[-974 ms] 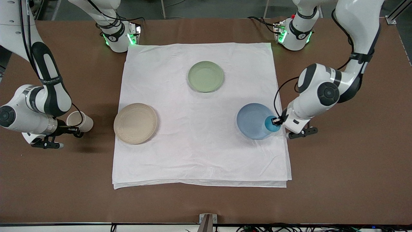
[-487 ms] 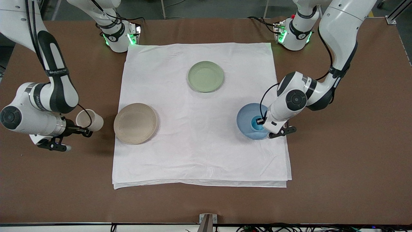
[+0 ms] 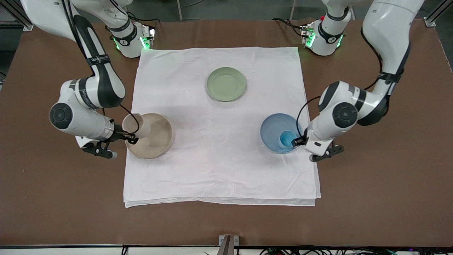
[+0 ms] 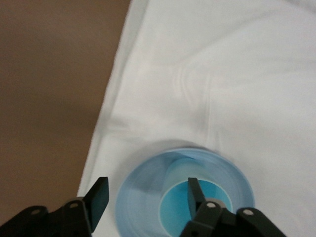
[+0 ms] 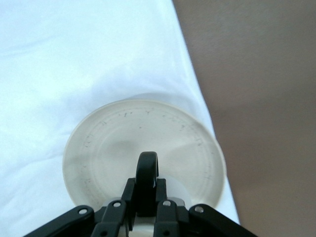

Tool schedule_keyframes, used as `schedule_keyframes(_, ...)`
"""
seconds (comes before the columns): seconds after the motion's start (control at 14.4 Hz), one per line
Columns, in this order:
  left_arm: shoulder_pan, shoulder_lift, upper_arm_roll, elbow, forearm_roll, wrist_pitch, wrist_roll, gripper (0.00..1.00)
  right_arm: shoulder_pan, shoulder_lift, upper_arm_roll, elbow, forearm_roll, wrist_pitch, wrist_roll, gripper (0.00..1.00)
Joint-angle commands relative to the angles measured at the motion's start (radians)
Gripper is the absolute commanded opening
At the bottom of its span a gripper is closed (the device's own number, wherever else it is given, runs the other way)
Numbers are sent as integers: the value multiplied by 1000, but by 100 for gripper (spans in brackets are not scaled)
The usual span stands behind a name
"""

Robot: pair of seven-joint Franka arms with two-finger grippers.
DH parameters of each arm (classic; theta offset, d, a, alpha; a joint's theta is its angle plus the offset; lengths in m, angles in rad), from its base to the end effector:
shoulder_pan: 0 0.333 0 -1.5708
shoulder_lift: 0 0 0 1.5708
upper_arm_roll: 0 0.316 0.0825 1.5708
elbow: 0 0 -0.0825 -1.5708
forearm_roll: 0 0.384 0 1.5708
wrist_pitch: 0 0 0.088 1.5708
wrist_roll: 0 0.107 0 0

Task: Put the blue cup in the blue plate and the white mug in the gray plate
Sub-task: 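Lower the cup onto the blue plate while the right gripper carries the mug, then set the white mug on the beige plate while the left gripper withdraws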

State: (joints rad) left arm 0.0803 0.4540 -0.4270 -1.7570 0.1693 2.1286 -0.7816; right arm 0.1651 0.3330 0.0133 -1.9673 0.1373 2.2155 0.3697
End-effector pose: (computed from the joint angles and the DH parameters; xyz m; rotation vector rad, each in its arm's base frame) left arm 0.6212 -0.1909 0.3263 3.0696 0.5856 -0.0834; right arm 0.5911 0.1108 0.2964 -3.0237 0.4247 0.1705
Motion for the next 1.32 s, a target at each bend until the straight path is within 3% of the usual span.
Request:
schedule_keyframes(0.0,35,-26,-1,264,25,-258,2,100,33,-32,-9,-126,16,159,21,0)
schedule_keyframes(0.21,120,-88,-1,350,27,-349,115,100,34,3,-9,-123,15,207,20,3)
schedule_keyframes(0.28,150,-121,-2,349,27,-372,181,100,33,9,-9,-117,13,205,18,12)
schedule_keyframes(0.35,173,-155,-3,350,26,-419,250,100,31,11,-9,-110,13,198,18,30)
schedule_keyframes(0.42,185,-184,-4,352,24,-455,307,100,27,11,-9,-99,15,190,20,69)
schedule_keyframes(0.49,188,-213,-3,353,13,-490,349,100,25,9,-9,-91,13,190,23,100)
schedule_keyframes(0.63,214,-264,-6,353,1,-571,447,100,27,8,-9,-64,13,162,23,100)
schedule_keyframes(0.83,217,-327,23,346,-94,-587,562,100,19,-3,-19,80,12,-67,22,100)
schedule_keyframes(1.04,-17,-370,317,333,-131,-618,648,100,-24,-8,-21,230,-17,-245,2,100)
schedule_keyframes(1.11,-74,-382,386,332,-155,-621,689,100,-36,-8,-19,269,-57,-291,-39,100)
schedule_keyframes(1.25,-89,-414,412,314,-169,-654,696,100,-73,-9,-21,326,-94,-361,-138,100)
